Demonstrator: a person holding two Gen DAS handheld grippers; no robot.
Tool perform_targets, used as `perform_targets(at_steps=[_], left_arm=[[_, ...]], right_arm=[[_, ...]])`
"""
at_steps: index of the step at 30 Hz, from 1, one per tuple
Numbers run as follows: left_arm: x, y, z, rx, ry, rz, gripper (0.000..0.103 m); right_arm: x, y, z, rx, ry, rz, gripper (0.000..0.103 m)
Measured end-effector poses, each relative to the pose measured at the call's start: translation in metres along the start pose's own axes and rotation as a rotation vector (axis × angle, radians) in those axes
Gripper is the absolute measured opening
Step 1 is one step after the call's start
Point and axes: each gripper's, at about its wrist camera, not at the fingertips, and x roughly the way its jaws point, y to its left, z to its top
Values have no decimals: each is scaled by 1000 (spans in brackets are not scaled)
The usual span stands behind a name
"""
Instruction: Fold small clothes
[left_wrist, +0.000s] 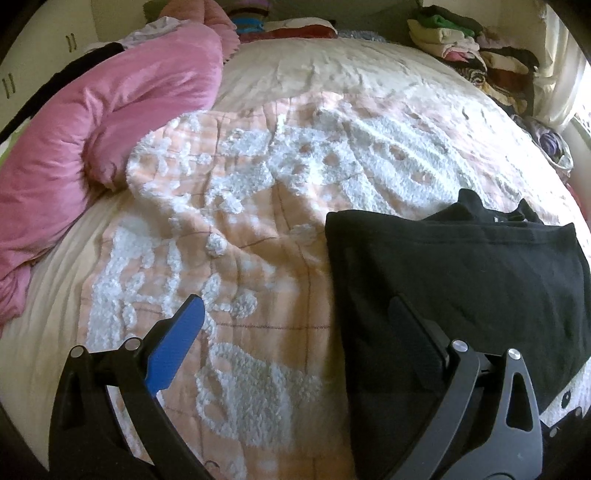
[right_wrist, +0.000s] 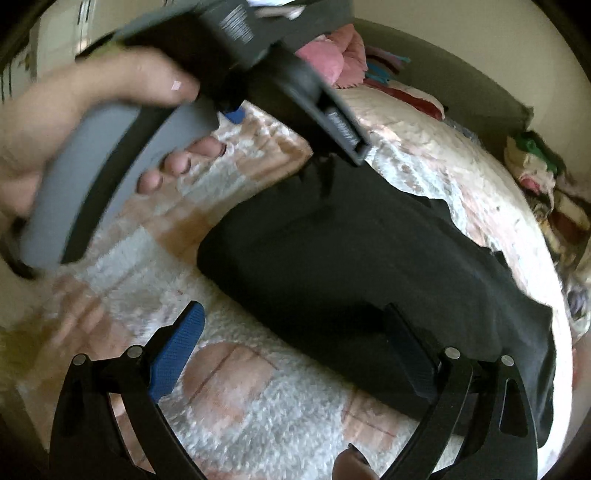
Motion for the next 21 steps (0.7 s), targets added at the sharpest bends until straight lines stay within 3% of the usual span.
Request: perform_targets(at_steps=[3,9,10,15,19,21], left_arm=[[4,1,2,4,11,0,93],[10,-1,7,-6,27,-16,93],[11,-2,8,-12,30,-21,93],[13,-8,14,-64,56,-109,93],[18,-19,17,-84,105,-166,93],[20,-25,18,-84,123,-177,93]], right_arm=[[14,6,2,-53,-2,-76,97],[26,-8,6,-34,-19,-121,93],[25,-11,7,-29,-23,-119,83],[14,-31,5,22,-65,-54,55],[-3,-37,7,39,-123,-43,23],[-13,-42,6,56,-149,-48,19]])
